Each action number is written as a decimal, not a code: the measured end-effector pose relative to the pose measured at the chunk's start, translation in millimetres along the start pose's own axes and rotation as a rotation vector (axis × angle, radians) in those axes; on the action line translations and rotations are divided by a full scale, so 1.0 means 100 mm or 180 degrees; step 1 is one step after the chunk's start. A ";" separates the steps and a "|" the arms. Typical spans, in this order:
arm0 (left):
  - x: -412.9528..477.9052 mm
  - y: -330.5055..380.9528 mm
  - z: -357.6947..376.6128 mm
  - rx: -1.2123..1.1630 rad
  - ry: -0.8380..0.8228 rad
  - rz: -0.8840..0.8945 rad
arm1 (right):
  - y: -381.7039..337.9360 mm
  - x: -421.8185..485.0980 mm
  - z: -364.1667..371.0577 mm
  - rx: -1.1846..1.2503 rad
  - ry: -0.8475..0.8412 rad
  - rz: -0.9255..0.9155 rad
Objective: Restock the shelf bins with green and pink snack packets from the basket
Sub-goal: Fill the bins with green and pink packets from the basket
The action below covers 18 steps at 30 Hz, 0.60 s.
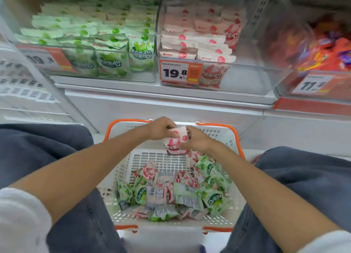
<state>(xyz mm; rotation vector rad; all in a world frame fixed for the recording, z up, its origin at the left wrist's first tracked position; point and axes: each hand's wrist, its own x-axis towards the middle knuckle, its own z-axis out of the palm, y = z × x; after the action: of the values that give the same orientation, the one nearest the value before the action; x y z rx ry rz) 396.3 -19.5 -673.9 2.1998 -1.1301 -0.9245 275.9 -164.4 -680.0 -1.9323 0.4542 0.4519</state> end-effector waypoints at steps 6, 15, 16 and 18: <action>-0.01 0.65 -0.21 -0.1398 0.2061 -0.0270 | -0.40 -0.34 -0.57 0.1165 0.0432 -0.0340; 0.21 1.61 -0.79 0.0049 0.2884 0.0576 | -1.05 -0.78 -1.42 0.1641 0.0540 -0.0858; 0.27 1.71 -0.90 0.0070 0.2958 0.0709 | -1.11 -0.79 -1.53 0.1692 0.0613 -0.0925; 0.45 1.82 -1.14 0.0021 0.2967 0.0914 | -1.20 -0.75 -1.77 0.1697 0.0966 -0.1045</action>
<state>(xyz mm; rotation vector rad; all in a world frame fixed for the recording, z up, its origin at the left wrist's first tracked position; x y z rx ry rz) 410.2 -140.6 -491.7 2.0000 -0.9092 0.2407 290.5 -274.2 -482.5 -1.5125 0.3909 -0.1702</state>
